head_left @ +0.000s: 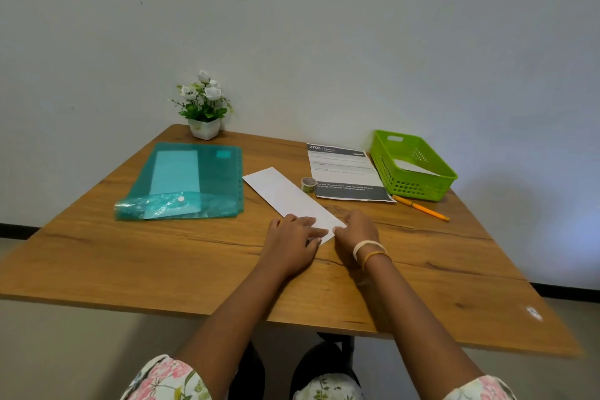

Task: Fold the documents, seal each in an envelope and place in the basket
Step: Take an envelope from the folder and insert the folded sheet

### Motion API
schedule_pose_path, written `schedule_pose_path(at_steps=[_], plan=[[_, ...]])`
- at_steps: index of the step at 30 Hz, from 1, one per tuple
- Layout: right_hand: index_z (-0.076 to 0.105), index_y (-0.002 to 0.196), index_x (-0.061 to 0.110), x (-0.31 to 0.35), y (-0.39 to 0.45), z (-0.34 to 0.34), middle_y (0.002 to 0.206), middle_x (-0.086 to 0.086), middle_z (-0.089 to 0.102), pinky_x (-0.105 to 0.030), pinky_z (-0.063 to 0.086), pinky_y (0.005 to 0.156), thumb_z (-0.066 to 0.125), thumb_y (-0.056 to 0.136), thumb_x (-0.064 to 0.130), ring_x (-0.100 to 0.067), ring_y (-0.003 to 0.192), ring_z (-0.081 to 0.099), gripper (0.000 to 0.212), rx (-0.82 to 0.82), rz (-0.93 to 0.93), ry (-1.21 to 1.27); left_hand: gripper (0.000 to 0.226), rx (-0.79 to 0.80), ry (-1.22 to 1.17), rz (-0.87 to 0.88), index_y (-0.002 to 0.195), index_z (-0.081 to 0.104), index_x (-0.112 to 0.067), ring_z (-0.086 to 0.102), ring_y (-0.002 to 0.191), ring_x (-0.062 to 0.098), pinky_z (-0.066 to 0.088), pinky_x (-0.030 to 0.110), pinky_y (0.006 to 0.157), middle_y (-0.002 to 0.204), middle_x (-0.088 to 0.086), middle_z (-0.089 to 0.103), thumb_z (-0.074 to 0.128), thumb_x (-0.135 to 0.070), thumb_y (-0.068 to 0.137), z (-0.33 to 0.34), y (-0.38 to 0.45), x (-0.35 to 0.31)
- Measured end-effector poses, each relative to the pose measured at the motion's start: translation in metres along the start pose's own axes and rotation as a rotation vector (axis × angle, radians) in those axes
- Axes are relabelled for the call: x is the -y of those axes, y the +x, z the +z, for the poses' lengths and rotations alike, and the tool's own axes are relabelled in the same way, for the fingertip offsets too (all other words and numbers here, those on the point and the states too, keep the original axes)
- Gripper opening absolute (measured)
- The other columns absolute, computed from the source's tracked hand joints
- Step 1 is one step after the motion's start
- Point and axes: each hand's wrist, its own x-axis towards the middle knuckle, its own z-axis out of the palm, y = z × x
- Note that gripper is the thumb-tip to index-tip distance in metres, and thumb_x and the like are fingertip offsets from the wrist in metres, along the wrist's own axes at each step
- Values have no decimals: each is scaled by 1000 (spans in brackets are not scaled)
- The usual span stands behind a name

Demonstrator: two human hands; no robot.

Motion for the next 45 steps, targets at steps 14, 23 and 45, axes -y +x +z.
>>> schedule_pose_path(at_steps=[14, 23, 45], plan=[[68, 83, 14, -3, 15, -24, 87, -6, 66, -28, 50, 74, 78, 70, 7, -22, 84, 62, 18, 19, 118, 346, 44, -172, -251, -77, 135, 52, -36, 33, 135, 16, 31, 38, 108, 149, -1, 37, 57, -42, 92, 3, 1, 7], [74, 83, 6, -43, 13, -46, 84, -11, 71, -25, 46, 74, 60, 75, -11, -26, 80, 65, 23, -595, -347, 380, 62, -488, -627, -269, 151, 19, -23, 30, 136, 24, 37, 43, 109, 152, 4, 18, 48, -36, 98, 1, 6, 18], [78, 81, 14, -91, -9, -20, 89, 0, 74, -24, 49, 83, 60, 80, -1, -10, 85, 64, 23, -211, -233, 335, 45, -215, 149, -398, 137, 50, -20, 29, 142, 23, 13, 52, 118, 147, 4, 44, 32, -38, 99, -4, 7, 30]])
